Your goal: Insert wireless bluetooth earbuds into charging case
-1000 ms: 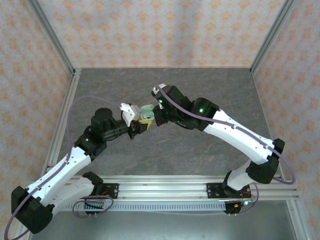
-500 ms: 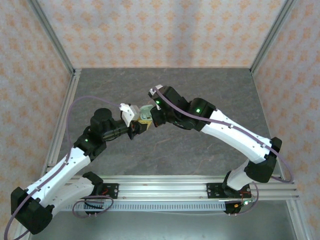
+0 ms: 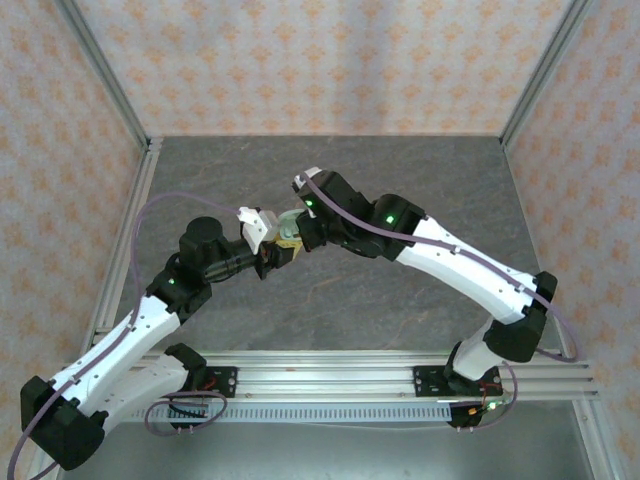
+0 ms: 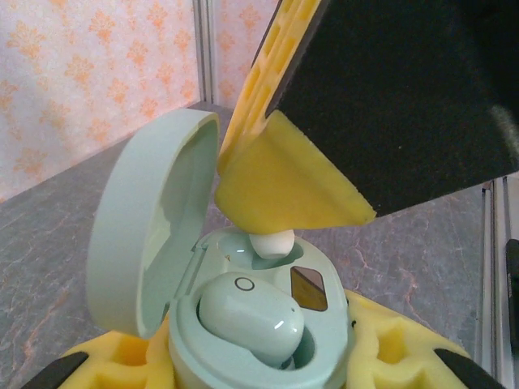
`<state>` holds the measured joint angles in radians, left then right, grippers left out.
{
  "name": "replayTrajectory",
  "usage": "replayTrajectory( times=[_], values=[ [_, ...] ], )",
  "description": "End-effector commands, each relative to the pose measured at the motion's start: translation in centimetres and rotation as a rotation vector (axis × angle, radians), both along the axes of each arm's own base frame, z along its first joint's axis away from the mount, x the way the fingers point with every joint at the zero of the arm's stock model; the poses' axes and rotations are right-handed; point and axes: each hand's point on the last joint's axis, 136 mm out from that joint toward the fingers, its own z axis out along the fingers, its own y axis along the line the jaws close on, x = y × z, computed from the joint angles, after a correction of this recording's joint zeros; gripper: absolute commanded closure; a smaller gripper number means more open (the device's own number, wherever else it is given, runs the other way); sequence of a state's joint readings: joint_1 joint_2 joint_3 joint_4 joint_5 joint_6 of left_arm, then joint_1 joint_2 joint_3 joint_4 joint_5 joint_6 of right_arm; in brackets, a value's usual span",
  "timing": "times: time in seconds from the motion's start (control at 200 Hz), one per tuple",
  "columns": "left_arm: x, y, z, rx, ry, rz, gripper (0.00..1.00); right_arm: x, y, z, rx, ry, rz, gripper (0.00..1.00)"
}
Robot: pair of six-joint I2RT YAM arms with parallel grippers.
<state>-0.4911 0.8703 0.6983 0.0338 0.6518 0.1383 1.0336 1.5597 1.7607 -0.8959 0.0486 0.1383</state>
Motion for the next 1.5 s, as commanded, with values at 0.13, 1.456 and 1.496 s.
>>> replayTrajectory(
  times=[0.13,1.456,1.496],
  values=[
    [-0.4,-0.3,1.7,-0.031,-0.056,-0.02,0.92,-0.3,0.1,0.1,-0.01,0.013,-0.003,0.87],
    [-0.6,-0.3,2.5,-0.042,-0.061,-0.021,0.92,-3.2,0.9,1.2,0.176,0.168,0.021,0.65],
    [-0.6,-0.3,2.5,-0.043,-0.063,-0.021,0.92,-3.2,1.0,1.0,0.172,0.171,0.021,0.65]
  ],
)
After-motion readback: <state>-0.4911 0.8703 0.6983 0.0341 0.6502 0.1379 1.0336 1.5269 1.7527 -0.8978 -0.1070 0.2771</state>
